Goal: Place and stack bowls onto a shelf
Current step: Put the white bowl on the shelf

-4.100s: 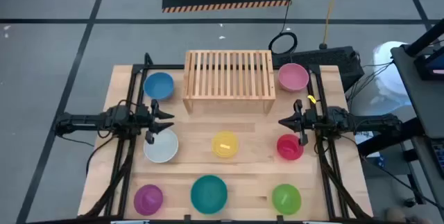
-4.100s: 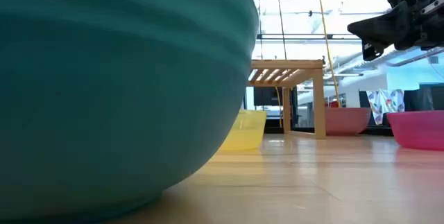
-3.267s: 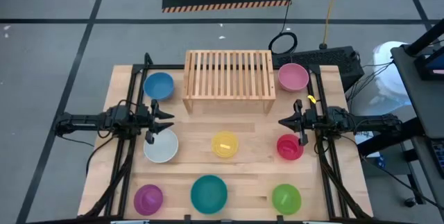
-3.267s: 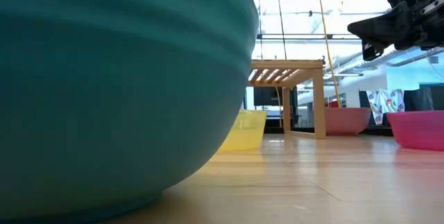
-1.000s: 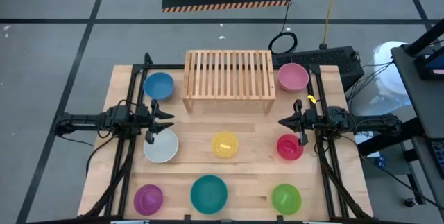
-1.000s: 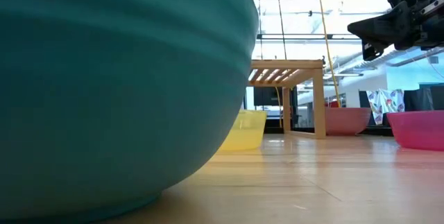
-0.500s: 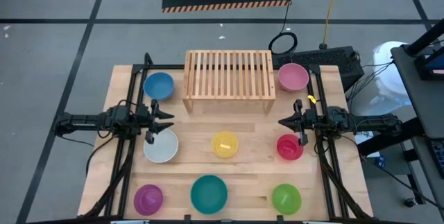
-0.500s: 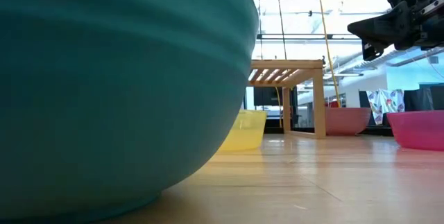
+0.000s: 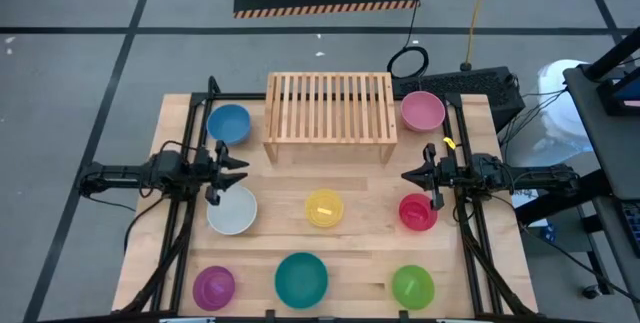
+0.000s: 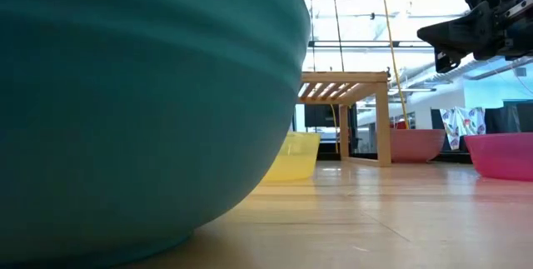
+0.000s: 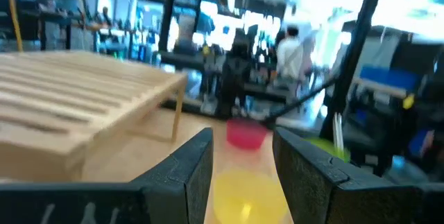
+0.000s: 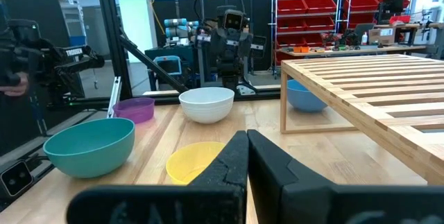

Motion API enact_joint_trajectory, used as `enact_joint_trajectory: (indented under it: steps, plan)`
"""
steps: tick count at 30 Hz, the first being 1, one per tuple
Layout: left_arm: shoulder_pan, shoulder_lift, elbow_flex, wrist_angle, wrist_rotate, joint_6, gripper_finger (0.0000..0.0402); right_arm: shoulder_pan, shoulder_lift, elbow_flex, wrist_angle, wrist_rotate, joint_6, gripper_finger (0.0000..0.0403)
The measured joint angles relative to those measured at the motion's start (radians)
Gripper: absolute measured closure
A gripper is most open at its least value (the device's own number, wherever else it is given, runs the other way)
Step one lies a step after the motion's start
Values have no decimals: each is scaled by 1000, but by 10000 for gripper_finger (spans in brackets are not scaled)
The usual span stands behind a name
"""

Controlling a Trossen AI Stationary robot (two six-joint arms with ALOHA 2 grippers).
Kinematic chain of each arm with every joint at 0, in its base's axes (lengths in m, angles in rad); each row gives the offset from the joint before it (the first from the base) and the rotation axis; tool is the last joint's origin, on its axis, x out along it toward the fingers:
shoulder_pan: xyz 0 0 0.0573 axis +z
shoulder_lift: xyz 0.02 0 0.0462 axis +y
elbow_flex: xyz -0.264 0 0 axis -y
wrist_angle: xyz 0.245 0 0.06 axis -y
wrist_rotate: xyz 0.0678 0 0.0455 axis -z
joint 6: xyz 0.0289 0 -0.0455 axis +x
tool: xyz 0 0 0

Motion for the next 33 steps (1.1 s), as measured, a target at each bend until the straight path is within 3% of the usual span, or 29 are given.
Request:
enact_joint_trajectory:
  steps: [8, 12, 19, 23, 33]
  plan:
    - [0, 0, 0, 250, -85, -196, 247, 0, 0, 0, 0, 0, 1, 403]
    - [0, 0, 0, 268, -114, -270, 247, 0, 0, 0, 1, 0, 1, 403]
    - [0, 0, 28, 236, -114, -230, 247, 0, 0, 0, 30, 0, 1, 403]
    - [0, 0, 141, 46, -115, -164, 247, 0, 0, 0, 31, 0, 1, 403]
    - [0, 154, 623, -752, -166, -200, 248, 0, 0, 0, 31, 0, -2, 403]
